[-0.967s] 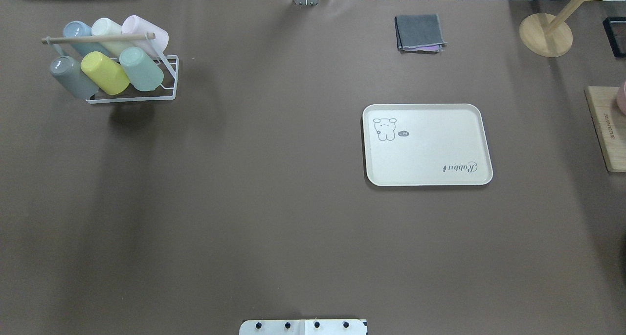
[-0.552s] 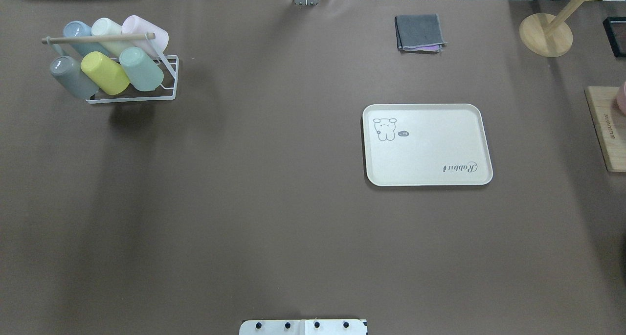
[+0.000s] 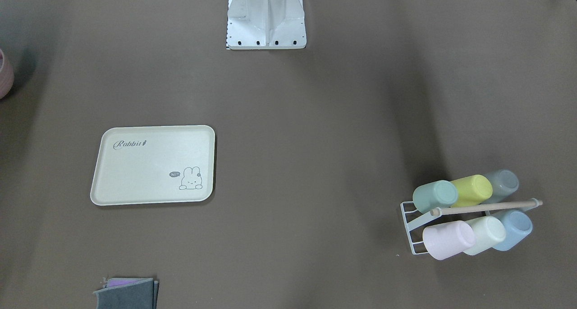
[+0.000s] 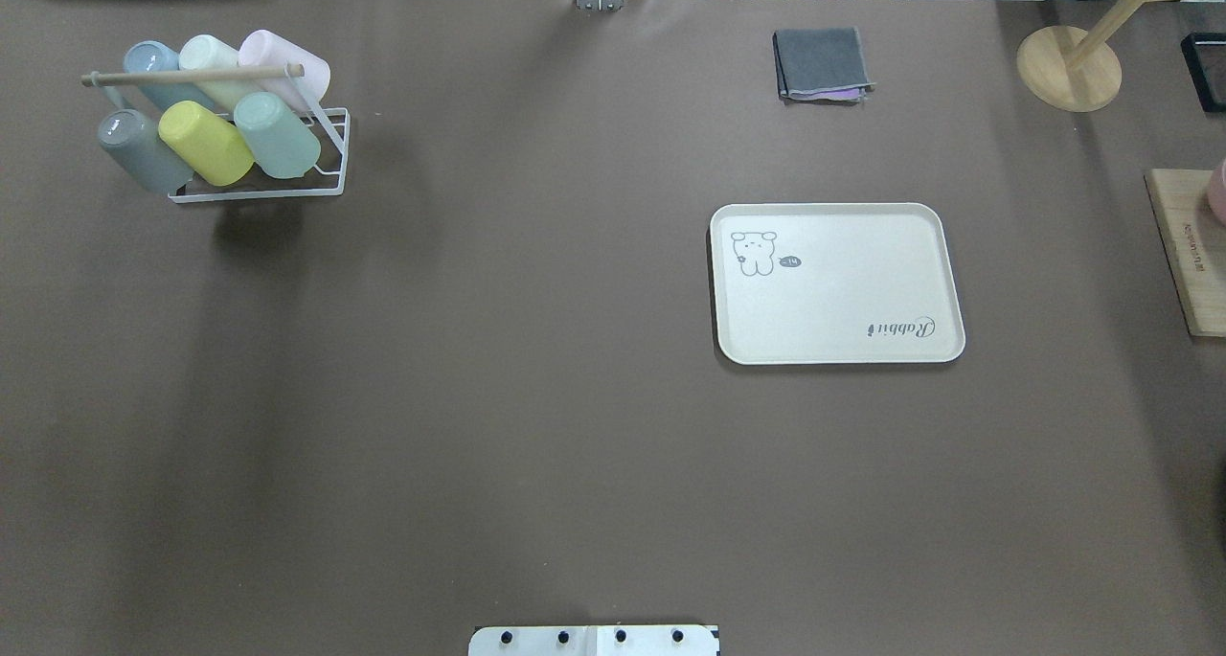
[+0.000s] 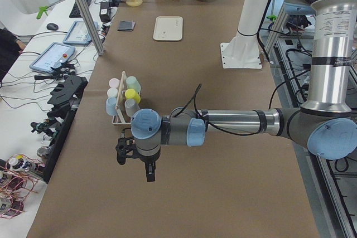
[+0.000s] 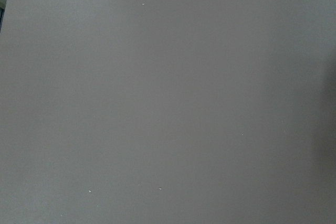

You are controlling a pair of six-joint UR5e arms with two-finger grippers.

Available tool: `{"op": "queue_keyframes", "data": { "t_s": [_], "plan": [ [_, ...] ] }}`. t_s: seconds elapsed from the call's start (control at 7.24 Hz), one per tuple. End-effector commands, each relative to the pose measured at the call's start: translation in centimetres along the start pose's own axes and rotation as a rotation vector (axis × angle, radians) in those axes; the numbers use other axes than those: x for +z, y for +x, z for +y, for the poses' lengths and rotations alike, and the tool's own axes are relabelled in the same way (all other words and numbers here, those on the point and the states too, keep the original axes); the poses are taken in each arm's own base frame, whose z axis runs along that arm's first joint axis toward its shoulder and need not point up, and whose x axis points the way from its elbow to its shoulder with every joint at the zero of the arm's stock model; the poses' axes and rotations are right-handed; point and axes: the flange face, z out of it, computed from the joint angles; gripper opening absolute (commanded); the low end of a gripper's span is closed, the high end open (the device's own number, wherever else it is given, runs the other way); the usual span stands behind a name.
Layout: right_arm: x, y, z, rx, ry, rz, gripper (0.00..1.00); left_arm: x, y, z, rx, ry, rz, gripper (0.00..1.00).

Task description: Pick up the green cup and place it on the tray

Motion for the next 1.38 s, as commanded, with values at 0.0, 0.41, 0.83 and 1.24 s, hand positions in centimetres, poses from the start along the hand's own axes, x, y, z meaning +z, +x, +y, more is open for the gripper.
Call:
{"op": "queue_keyframes", "data": {
  "t_s": [0.0,0.41,0.83,1.24],
  "plan": [
    [0.4,0.2,0.4,0.008,0.010,-0.005,0.99,0.0,0.0,0.0,0.000,0.000,0.000,0.99],
    [0.1,-0.6,0.0,0.059,-0.008,-0.072,0.98,-0.3,0.3,-0.3,0.003,0.003,0.000,0.99],
    [-1.1,-4.0,-2.7,0.164,0.000,-0.167,0.95,-0.2,0.2,-0.3,-0.002,0.000,-0.002,0.99],
    [1.3,-18.4,-10.6,0.216,-0.090,-0.204,0.99,-0.1,0.1,-0.3,-0.004,-0.002,-0.002,0.99]
  ]
}}
